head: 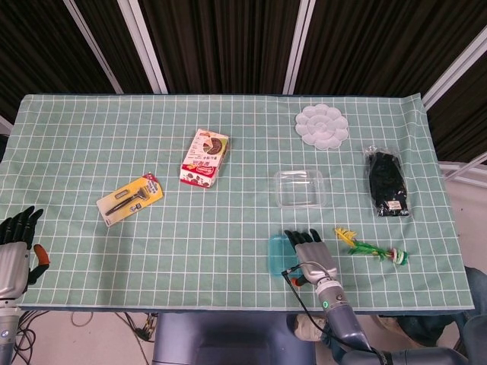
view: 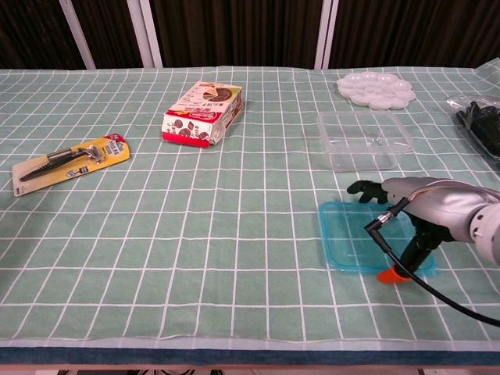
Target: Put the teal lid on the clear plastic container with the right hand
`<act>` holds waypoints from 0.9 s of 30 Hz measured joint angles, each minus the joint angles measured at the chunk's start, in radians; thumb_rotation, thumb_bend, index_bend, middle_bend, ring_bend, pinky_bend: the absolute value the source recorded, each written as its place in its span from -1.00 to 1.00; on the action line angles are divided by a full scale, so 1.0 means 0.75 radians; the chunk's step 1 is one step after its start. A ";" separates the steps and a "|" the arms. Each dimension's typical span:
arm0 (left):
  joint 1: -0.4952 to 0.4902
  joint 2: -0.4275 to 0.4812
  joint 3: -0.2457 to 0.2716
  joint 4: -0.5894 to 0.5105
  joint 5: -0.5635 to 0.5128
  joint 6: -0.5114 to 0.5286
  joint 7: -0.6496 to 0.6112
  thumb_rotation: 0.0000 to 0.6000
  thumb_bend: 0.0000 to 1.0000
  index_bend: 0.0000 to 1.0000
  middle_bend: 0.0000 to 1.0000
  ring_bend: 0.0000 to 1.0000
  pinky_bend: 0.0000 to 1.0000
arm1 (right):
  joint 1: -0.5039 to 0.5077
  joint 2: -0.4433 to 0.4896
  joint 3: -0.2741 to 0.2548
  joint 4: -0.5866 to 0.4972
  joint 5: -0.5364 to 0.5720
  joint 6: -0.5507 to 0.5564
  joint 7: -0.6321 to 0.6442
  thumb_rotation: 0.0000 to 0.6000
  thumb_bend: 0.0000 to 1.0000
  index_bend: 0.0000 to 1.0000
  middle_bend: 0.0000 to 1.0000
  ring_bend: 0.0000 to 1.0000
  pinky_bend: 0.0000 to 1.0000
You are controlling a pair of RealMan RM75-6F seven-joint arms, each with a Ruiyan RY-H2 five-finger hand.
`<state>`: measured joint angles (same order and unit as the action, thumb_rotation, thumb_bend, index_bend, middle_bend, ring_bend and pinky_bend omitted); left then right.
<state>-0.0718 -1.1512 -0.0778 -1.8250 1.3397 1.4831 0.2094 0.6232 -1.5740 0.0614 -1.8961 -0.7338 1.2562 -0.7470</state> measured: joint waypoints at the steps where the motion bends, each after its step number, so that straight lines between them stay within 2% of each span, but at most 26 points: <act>1: 0.000 0.000 -0.001 0.000 0.000 0.001 -0.001 1.00 0.59 -0.88 -1.00 -1.00 -1.00 | 0.000 0.002 0.001 -0.003 -0.005 0.001 0.001 1.00 -0.47 -1.00 -0.05 -0.70 -1.00; 10: 0.000 0.002 -0.001 -0.002 0.000 0.002 -0.003 1.00 0.59 -0.88 -1.00 -1.00 -1.00 | 0.003 0.059 0.013 -0.088 -0.040 0.029 -0.015 1.00 -0.47 -1.00 -0.05 -0.70 -1.00; 16: 0.001 0.003 0.000 -0.004 -0.001 0.001 -0.005 1.00 0.59 -0.88 -1.00 -1.00 -1.00 | 0.013 0.144 0.046 -0.203 -0.054 0.067 -0.046 1.00 -0.47 -1.00 -0.05 -0.70 -1.00; 22: 0.000 0.003 -0.001 -0.006 0.000 0.004 -0.002 1.00 0.59 -0.88 -1.00 -1.00 -1.00 | 0.064 0.293 0.155 -0.343 0.018 0.087 -0.111 1.00 -0.47 -1.00 -0.05 -0.70 -1.00; 27: -0.001 0.003 -0.006 -0.005 -0.004 0.003 -0.005 1.00 0.59 -0.88 -1.00 -1.00 -1.00 | 0.147 0.365 0.263 -0.361 0.195 0.054 -0.154 1.00 -0.47 -1.00 -0.04 -0.70 -1.00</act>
<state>-0.0729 -1.1492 -0.0821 -1.8287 1.3364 1.4856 0.2059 0.7331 -1.3001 0.2585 -2.1670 -0.5877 1.2966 -0.8627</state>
